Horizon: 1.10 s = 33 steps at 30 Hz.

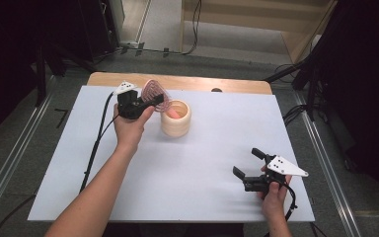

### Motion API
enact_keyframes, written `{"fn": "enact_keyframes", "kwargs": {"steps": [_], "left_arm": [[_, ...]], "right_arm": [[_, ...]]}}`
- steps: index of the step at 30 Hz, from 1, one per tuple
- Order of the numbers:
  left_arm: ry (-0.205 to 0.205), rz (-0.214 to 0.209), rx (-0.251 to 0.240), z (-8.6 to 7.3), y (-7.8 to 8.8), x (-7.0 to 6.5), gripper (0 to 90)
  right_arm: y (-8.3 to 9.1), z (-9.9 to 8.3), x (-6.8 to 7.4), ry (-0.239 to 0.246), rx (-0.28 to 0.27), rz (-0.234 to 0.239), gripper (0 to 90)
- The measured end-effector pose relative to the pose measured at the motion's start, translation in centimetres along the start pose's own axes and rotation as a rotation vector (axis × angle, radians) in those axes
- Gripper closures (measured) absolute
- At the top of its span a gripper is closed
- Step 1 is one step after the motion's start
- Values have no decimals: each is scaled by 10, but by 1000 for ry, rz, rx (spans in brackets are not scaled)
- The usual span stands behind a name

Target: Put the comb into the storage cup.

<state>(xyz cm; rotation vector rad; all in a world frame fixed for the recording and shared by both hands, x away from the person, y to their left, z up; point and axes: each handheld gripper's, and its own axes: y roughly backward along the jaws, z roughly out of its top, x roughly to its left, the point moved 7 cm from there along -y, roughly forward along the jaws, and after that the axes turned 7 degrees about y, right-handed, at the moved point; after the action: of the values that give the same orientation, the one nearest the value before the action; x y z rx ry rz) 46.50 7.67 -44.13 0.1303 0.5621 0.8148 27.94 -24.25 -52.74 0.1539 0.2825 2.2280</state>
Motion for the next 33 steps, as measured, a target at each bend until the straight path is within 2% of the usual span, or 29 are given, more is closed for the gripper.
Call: {"fn": "enact_keyframes", "kwargs": {"steps": [4,6,10,13,15,17,19,24,33], "left_arm": [[5,2,7,0,0,1,541],[16,6,16,-1,0,3,448],[-13,23,15,-1,2,2,267],[-24,12,2,0,5,0,143],[-33,-6,-9,1,7,-1,116],[-38,-2,-14,0,9,-1,53],[-46,-20,-12,-1,11,-1,5],[-69,-40,-17,-2,17,-5,0],[-114,-47,-23,-8,26,-9,0]], "right_arm": [[0,0,0,-1,-1,0,0],[0,0,0,0,0,0,0],[0,0,0,0,0,0,0],[0,0,0,0,0,0,0],[0,0,0,0,0,0,0],[0,0,0,0,0,-1,0],[0,0,0,0,0,-1,0],[0,0,0,0,0,-1,0],[0,0,0,0,0,-2,0]]}}
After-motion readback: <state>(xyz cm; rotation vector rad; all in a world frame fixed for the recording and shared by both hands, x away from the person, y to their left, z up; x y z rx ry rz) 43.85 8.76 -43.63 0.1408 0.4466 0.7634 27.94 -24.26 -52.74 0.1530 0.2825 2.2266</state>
